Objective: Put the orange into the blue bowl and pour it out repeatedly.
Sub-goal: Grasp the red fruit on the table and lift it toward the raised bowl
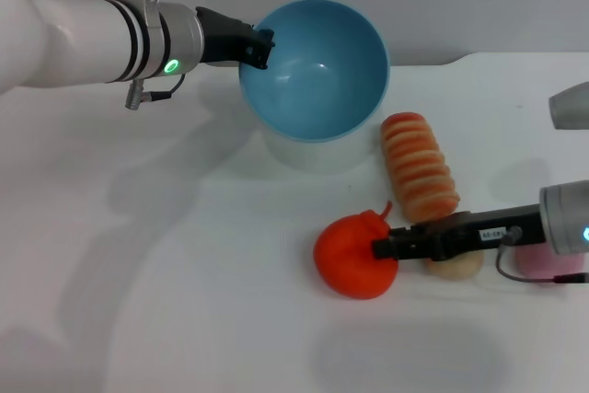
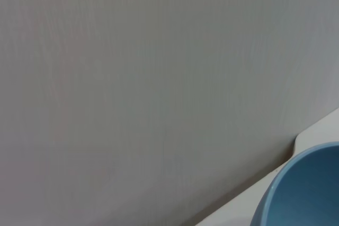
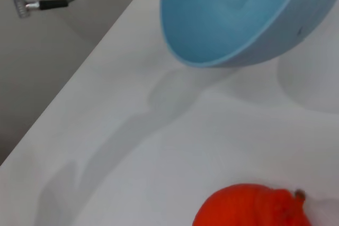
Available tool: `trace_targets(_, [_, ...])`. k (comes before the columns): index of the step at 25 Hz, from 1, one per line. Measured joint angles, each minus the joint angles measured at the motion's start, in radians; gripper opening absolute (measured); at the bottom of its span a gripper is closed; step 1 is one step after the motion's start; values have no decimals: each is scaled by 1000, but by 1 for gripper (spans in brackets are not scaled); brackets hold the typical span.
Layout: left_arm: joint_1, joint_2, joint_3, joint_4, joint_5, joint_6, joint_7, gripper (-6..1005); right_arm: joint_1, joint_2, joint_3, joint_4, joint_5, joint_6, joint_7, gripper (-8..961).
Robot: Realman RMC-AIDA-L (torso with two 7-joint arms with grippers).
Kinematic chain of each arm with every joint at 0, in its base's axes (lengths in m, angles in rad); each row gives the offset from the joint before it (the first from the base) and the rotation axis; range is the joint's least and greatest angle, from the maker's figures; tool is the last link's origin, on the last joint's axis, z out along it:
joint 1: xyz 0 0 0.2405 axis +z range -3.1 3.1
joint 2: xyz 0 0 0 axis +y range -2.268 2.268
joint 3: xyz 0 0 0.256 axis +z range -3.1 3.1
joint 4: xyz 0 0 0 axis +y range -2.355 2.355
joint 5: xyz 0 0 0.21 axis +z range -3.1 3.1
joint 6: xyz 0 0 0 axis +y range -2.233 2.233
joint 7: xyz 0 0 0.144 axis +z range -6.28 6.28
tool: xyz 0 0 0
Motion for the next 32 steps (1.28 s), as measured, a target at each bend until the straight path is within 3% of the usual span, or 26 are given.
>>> trace_targets(15, [6,0,30,-9,-1,-21,1,-1,25,5,0,68,2,88,-35,344])
trace_targets(22, [6,0,42,-9,-2,-29,1,-2,14,6,3,72,48,73,-99,197])
trace_targets(27, [6,2,52,-8,-2,-25,1,-2,-23,4,3,24,164,-41,-210,78])
trace_targets(29, [3,4,55,1,1,6,2,-1,-50,2,6,-48,205,-118,-273,7])
trace_targets(32, [-6,4,48,18,31,64,3,-1,-99,1,6,-222,257,-268,-321,7])
